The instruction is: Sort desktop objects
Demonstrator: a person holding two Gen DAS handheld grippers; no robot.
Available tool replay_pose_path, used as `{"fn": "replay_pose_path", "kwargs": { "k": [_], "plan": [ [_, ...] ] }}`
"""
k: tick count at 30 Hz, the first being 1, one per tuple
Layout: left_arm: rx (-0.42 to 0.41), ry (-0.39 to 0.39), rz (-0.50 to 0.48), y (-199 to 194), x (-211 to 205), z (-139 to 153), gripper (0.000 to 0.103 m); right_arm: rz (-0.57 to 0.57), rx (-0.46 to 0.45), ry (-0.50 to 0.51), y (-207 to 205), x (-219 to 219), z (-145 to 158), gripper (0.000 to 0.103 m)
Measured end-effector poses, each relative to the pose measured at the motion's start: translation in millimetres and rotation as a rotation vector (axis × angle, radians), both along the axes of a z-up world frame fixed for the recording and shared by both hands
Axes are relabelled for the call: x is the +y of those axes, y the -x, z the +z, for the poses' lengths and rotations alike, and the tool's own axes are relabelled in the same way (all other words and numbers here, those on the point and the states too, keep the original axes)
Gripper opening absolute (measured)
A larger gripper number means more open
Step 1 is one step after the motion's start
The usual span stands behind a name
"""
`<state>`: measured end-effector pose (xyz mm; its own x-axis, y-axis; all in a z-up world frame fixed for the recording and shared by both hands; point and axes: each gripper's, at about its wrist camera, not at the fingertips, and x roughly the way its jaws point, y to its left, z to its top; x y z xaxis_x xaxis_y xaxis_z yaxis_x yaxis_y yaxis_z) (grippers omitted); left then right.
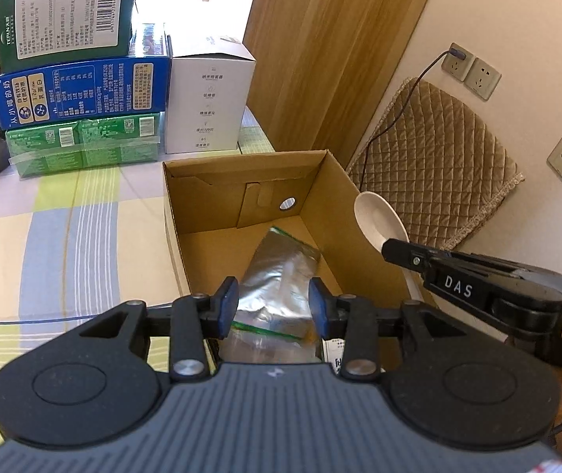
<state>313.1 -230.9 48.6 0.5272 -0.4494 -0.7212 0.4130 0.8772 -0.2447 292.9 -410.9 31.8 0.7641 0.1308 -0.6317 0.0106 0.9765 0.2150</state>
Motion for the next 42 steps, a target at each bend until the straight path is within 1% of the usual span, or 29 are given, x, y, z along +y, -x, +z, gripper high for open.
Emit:
{"fn": "replay_pose_path", "kwargs": {
  "k": [6, 12, 13, 14, 16, 18, 20, 21, 23, 24, 26, 27, 29, 32, 37, 40, 42],
  "plan": [
    [0.001, 0.003, -0.002, 3, 5, -1, 0.035, 0.012, 0.005, -0.011, -4, 5, 1, 0.001],
    [0.009, 0.008, 0.000, 5, 10, -2, 0.036, 0.023, -0.003, -0.075, -11, 5, 2, 0.002],
    [0.008, 0.008, 0.002, 6, 11, -2, 0.036, 0.022, 0.000, -0.082, -12, 5, 2, 0.011],
    [0.009, 0.009, 0.006, 7, 12, -2, 0.038, 0.021, 0.000, -0.087, -13, 5, 3, 0.039],
    [0.007, 0.012, 0.014, 9, 16, -1, 0.041, 0.008, -0.018, -0.085, -10, 4, 4, 0.076],
    [0.002, 0.011, 0.024, 12, 20, 0, 0.046, 0.015, -0.028, -0.066, -6, 4, 6, 0.076],
    [-0.009, 0.019, 0.032, 17, 25, 1, 0.061, 0.019, -0.018, -0.060, -3, 4, 7, 0.076],
    [-0.017, 0.019, 0.036, 21, 27, 2, 0.066, 0.020, -0.011, -0.057, 0, 3, 7, 0.076],
    [-0.039, 0.013, 0.049, 30, 33, 5, 0.081, 0.023, 0.000, -0.042, 7, 3, 9, 0.077],
    [-0.047, 0.010, 0.054, 36, 35, 6, 0.084, 0.024, 0.005, -0.036, 11, 4, 9, 0.077],
    [-0.060, 0.004, 0.073, 47, 41, 9, 0.094, 0.029, 0.013, -0.023, 22, 5, 12, 0.079],
    [-0.067, 0.005, 0.082, 53, 45, 10, 0.095, 0.029, 0.015, -0.017, 28, 6, 13, 0.081],
    [-0.086, 0.019, 0.099, 67, 52, 13, 0.102, 0.024, 0.014, -0.007, 42, 7, 18, 0.087],
    [-0.113, 0.011, 0.122, 89, 63, 16, 0.102, 0.012, 0.003, 0.009, 67, 11, 27, 0.094],
    [-0.123, 0.008, 0.160, 123, 76, 22, 0.102, 0.014, -0.006, 0.028, 108, 18, 40, 0.101],
    [-0.134, 0.003, 0.162, 145, 81, 26, 0.102, 0.011, 0.001, 0.053, 132, 25, 43, 0.101],
    [-0.128, -0.028, 0.185, 160, 83, 26, 0.102, 0.008, 0.011, 0.062, 148, 28, 43, 0.101]
  ]
}}
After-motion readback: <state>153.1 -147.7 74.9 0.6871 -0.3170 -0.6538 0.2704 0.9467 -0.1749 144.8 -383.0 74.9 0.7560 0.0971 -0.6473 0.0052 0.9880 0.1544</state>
